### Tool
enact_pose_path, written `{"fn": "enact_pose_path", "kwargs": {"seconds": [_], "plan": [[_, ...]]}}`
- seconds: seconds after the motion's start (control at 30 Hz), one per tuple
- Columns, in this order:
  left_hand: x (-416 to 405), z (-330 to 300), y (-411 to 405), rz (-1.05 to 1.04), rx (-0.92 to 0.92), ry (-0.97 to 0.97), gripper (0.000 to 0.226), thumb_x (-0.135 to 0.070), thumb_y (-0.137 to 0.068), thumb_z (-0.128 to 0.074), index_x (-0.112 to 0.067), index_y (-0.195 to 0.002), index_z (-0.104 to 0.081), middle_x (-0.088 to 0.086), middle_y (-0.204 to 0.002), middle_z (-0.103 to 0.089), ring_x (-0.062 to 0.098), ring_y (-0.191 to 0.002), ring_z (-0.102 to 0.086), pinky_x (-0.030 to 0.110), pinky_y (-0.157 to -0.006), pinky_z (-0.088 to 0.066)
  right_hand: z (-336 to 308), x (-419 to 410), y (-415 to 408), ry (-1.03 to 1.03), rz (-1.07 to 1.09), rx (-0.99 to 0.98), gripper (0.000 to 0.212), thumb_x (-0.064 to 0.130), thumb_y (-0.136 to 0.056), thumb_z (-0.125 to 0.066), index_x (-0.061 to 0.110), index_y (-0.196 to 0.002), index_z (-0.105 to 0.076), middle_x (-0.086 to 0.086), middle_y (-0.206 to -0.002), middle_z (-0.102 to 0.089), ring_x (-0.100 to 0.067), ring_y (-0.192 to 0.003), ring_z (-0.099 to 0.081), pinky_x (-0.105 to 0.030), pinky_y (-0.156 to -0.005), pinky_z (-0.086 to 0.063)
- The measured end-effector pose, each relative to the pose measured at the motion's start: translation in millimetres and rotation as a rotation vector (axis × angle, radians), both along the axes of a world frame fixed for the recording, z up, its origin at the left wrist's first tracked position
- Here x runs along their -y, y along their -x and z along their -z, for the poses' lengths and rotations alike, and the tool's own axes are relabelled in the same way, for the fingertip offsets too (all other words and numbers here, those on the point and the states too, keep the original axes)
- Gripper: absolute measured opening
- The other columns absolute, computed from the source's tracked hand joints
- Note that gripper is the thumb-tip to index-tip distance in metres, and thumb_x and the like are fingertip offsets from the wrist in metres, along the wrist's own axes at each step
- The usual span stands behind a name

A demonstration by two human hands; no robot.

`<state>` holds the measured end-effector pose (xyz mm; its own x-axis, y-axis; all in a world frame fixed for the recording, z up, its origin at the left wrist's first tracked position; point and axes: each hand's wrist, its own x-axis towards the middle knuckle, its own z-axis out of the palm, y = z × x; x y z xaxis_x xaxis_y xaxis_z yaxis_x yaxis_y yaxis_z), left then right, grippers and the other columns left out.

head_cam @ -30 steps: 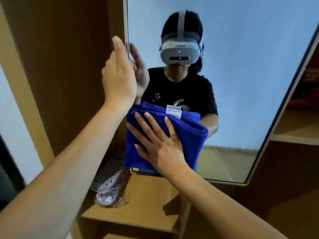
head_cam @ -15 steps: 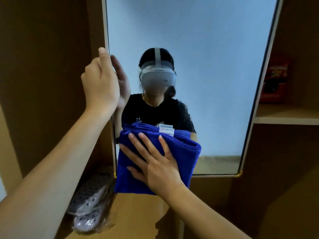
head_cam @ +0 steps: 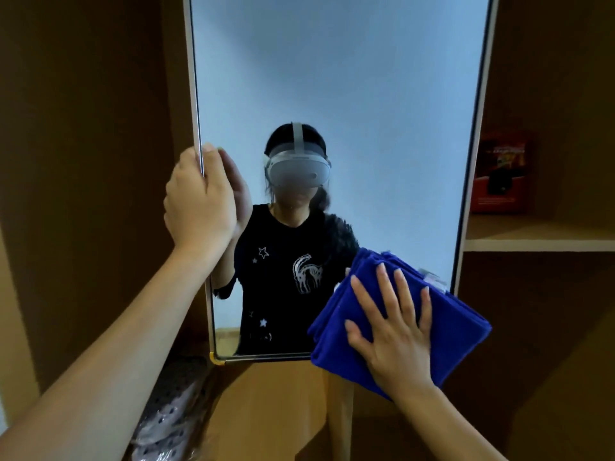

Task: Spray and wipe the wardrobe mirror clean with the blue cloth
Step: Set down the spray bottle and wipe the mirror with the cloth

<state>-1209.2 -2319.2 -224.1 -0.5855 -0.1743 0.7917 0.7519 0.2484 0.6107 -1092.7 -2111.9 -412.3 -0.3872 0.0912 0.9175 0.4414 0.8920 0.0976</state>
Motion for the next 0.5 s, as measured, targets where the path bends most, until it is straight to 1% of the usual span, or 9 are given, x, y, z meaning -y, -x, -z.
{"fn": "enact_pose_path", "kwargs": {"seconds": [0.03,0.07,0.13,0.2,0.23,0.3,0.4,0.47,0.5], "plan": [[-0.8,1.0,-1.4,-0.013,-0.001,0.012,0.045,-0.040,-0.103,-0.025,-0.010,-0.116,-0.057,0.005,-0.105,-0.063,0.021,-0.099,-0.060,0.027,-0.079,-0.040,-2.1,8.0,4.3,0.031,0.002,-0.009,0.061,0.059,-0.098,-0.020,0.039,-0.154,-0.007,0.007,-0.164,0.007,-0.019,-0.151,-0.001,-0.051,-0.120,0.001],[-0.8,1.2,-2.7,-0.015,0.000,0.018,0.045,-0.040,-0.104,-0.025,-0.010,-0.118,-0.056,0.006,-0.108,-0.063,0.023,-0.103,-0.059,0.030,-0.080,-0.038,-5.7,17.6,9.7,0.047,-0.002,-0.012,0.060,0.060,-0.099,-0.019,0.039,-0.154,-0.008,0.007,-0.164,0.006,-0.020,-0.151,-0.001,-0.051,-0.120,0.002],[-0.2,2.1,-3.4,-0.005,-0.002,0.031,0.046,-0.040,-0.104,-0.024,-0.011,-0.121,-0.054,0.006,-0.111,-0.062,0.024,-0.106,-0.058,0.030,-0.081,-0.037,-18.5,38.6,22.3,0.015,-0.030,0.023,0.063,0.063,-0.096,-0.025,0.039,-0.154,-0.013,0.006,-0.164,0.001,-0.019,-0.151,-0.001,-0.051,-0.120,0.003],[1.1,3.3,-4.5,0.001,-0.016,0.037,0.047,-0.040,-0.104,-0.021,-0.011,-0.122,-0.054,0.007,-0.112,-0.061,0.022,-0.107,-0.057,0.030,-0.082,-0.036,-38.8,61.2,37.1,-0.087,-0.076,0.092,0.067,0.065,-0.093,-0.035,0.040,-0.153,-0.020,0.005,-0.163,-0.009,-0.018,-0.151,-0.004,-0.050,-0.120,0.003],[1.8,3.6,-5.8,0.009,-0.022,0.033,0.048,-0.040,-0.104,-0.020,-0.011,-0.118,-0.055,0.006,-0.106,-0.061,0.020,-0.102,-0.057,0.029,-0.081,-0.035,-50.6,72.3,45.0,-0.143,-0.103,0.123,0.067,0.065,-0.093,-0.037,0.039,-0.153,-0.021,0.005,-0.162,-0.013,-0.017,-0.150,-0.004,-0.050,-0.119,0.003],[3.3,3.6,-6.2,0.041,-0.022,0.025,0.049,-0.041,-0.104,-0.017,-0.011,-0.104,-0.057,0.001,-0.092,-0.058,0.015,-0.089,-0.054,0.030,-0.077,-0.035,-76.8,90.7,59.2,-0.216,-0.158,0.165,0.064,0.064,-0.095,-0.035,0.039,-0.153,-0.022,0.004,-0.163,-0.013,-0.017,-0.151,-0.003,-0.049,-0.119,0.005],[6.2,1.6,-2.9,0.110,-0.011,0.031,0.056,-0.043,-0.104,-0.014,-0.009,-0.087,-0.055,0.003,-0.079,-0.057,0.015,-0.074,-0.054,0.028,-0.070,-0.037,-120.7,96.6,69.6,-0.218,-0.177,0.126,0.063,0.062,-0.095,-0.036,0.039,-0.152,-0.023,0.004,-0.164,-0.012,-0.018,-0.151,-0.004,-0.049,-0.119,0.007],[7.7,0.7,-0.2,0.139,-0.003,0.032,0.057,-0.044,-0.104,-0.014,-0.010,-0.084,-0.055,0.005,-0.078,-0.058,0.015,-0.074,-0.056,0.026,-0.066,-0.037,-146.7,85.7,65.2,-0.168,-0.157,0.049,0.064,0.062,-0.094,-0.037,0.039,-0.153,-0.023,0.004,-0.164,-0.011,-0.017,-0.151,-0.004,-0.049,-0.120,0.005],[8.0,0.2,-0.6,0.145,0.001,0.029,0.056,-0.045,-0.103,-0.015,-0.010,-0.085,-0.054,0.005,-0.079,-0.058,0.015,-0.076,-0.057,0.027,-0.067,-0.039,-157.3,77.4,60.0,-0.129,-0.148,0.011,0.065,0.062,-0.094,-0.037,0.040,-0.153,-0.023,0.004,-0.164,-0.010,-0.017,-0.151,-0.003,-0.049,-0.120,0.004]]}}
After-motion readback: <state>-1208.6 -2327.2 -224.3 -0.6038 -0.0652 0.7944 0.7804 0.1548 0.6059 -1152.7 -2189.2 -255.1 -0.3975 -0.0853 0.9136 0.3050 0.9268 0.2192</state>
